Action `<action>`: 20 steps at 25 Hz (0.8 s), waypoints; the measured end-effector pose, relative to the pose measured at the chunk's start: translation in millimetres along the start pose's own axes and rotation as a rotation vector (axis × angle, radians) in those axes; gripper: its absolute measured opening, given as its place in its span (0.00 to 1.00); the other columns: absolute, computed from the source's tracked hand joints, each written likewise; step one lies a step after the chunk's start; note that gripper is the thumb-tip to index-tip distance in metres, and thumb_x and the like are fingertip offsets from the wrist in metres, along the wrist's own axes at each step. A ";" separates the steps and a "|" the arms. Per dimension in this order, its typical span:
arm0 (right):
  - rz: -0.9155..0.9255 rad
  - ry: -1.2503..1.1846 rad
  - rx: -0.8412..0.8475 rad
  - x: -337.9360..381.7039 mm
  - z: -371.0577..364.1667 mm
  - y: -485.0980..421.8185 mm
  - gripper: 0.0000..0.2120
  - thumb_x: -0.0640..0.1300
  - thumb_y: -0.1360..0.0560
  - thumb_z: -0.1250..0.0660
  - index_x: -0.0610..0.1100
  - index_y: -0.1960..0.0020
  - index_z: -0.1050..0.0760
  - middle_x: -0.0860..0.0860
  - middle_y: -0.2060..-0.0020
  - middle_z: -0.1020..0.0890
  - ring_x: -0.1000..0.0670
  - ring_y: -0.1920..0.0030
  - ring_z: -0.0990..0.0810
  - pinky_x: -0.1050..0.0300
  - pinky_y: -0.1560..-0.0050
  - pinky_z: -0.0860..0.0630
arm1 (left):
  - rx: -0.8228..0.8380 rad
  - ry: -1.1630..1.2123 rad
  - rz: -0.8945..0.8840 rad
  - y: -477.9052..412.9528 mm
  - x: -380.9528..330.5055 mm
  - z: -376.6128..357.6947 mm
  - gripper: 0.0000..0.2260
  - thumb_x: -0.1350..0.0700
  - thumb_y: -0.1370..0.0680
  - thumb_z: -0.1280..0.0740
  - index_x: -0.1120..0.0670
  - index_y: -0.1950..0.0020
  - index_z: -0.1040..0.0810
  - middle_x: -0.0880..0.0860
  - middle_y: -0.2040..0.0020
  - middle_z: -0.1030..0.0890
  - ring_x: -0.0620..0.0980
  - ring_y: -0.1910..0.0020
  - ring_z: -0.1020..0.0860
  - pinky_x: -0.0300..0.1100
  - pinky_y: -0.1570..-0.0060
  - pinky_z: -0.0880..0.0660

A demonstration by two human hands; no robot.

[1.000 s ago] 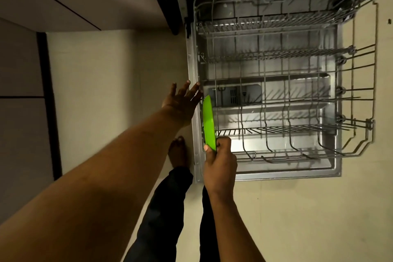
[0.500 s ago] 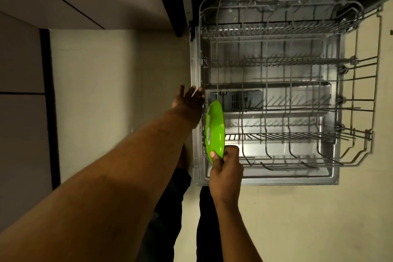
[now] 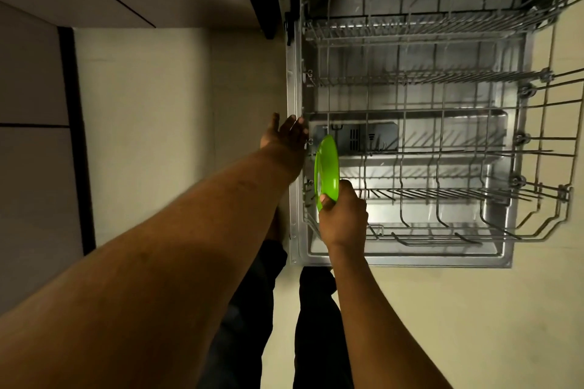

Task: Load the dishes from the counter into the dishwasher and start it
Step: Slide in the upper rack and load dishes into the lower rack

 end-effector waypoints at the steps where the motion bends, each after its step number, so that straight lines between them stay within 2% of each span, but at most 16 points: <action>1: 0.001 -0.001 -0.001 -0.2 -0.5 0.8 0.13 0.44 0.20 0.38 0.40 0.37 0.29 0.38 0.47 0.21 0.38 0.45 0.23 0.51 0.52 0.29 | 0.003 -0.007 0.013 -0.1 -1.5 -0.9 0.39 0.50 0.19 0.38 0.57 0.20 0.63 0.58 0.20 0.63 0.57 0.21 0.62 0.60 0.25 0.62; 6: 0.001 -0.016 0.010 -4.7 -2.9 -5.2 0.13 0.45 0.21 0.37 0.40 0.40 0.27 0.39 0.47 0.20 0.39 0.45 0.22 0.53 0.52 0.28 | -0.004 -0.024 0.032 0.7 -5.8 -4.5 0.37 0.49 0.18 0.42 0.57 0.21 0.65 0.58 0.21 0.64 0.57 0.21 0.63 0.60 0.25 0.61; 11: -0.011 -0.066 0.020 -5.7 -3.9 -3.1 0.14 0.45 0.20 0.36 0.40 0.38 0.26 0.40 0.45 0.19 0.40 0.44 0.22 0.56 0.51 0.27 | -0.054 0.004 0.057 6.4 -3.5 -8.2 0.37 0.49 0.18 0.42 0.56 0.21 0.65 0.57 0.21 0.66 0.59 0.22 0.63 0.60 0.25 0.61; 16: -0.013 -0.071 0.073 -11.4 -3.5 -6.9 0.13 0.46 0.22 0.34 0.41 0.41 0.25 0.42 0.47 0.19 0.39 0.45 0.21 0.55 0.53 0.28 | -0.174 0.244 0.057 24.4 -17.3 -18.8 0.37 0.54 0.19 0.42 0.55 0.21 0.66 0.56 0.21 0.67 0.59 0.22 0.63 0.59 0.25 0.63; 20: 0.017 0.010 0.074 -17.0 8.4 8.2 0.15 0.49 0.23 0.33 0.43 0.40 0.26 0.44 0.46 0.19 0.40 0.45 0.21 0.54 0.53 0.28 | -0.175 0.479 0.110 54.2 -27.6 -33.0 0.39 0.56 0.20 0.41 0.54 0.21 0.66 0.56 0.21 0.68 0.58 0.22 0.64 0.58 0.24 0.62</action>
Point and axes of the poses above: each hand's wrist, its own y-axis away from the middle knuckle, its own z-axis out of the back of the hand, x = y × z, the point moved 6 cm from there along -y, towards the middle knuckle
